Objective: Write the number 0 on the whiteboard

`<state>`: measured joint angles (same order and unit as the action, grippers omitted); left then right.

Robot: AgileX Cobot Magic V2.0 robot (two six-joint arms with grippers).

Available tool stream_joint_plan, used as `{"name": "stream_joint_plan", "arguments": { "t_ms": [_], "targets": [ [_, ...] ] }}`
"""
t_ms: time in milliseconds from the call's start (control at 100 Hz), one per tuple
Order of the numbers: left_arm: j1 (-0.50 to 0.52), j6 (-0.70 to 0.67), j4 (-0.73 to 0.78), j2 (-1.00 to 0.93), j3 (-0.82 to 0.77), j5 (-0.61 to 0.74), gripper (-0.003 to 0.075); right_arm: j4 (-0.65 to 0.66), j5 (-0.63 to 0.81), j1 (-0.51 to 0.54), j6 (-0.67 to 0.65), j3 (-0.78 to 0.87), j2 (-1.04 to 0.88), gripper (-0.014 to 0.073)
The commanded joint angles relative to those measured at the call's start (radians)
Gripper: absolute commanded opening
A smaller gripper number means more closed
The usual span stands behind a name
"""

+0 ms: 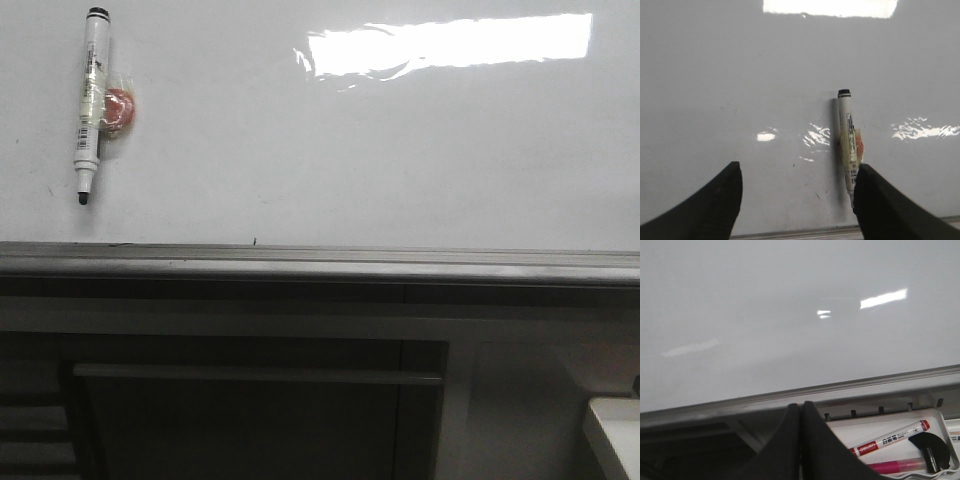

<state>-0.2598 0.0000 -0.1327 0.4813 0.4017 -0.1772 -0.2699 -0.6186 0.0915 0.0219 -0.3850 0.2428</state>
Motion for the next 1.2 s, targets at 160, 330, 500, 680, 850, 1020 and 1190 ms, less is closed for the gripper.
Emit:
{"name": "stream_joint_plan", "arguments": {
  "t_ms": [160, 330, 500, 680, 850, 1020, 1190],
  "targets": [
    [-0.107, 0.0, -0.016, 0.216, 0.003, 0.225, 0.0459, -0.358, -0.03, -0.001, 0.381, -0.029, 0.019, -0.0067],
    [-0.193, 0.0, -0.016, 0.344, 0.003, 0.325, 0.0459, -0.462, -0.04, -0.001, 0.418, -0.029, 0.019, -0.0067],
    [-0.252, 0.0, -0.016, 0.476, 0.013, 0.449, 0.0459, -0.471, -0.055, -0.001, 0.442, -0.029, 0.019, -0.0067],
    [-0.256, -0.011, -0.016, 0.59, 0.028, 0.515, 0.0458, -0.533, -0.079, -0.001, 0.558, -0.042, 0.019, -0.0067],
    [-0.256, -0.038, -0.017, 0.638, 0.032, 0.599, 0.0458, -0.564, -0.077, -0.001, 0.62, -0.053, 0.019, -0.0067],
    [-0.261, -0.058, -0.013, 0.674, 0.036, 0.637, 0.0451, -0.574, -0.079, -0.001, 0.622, -0.053, 0.019, -0.0067],
    [-0.325, -0.058, -0.009, 0.737, 0.04, 0.693, 0.0411, -0.574, -0.079, -0.001, 0.622, -0.053, 0.019, -0.0067]
  ]
}}
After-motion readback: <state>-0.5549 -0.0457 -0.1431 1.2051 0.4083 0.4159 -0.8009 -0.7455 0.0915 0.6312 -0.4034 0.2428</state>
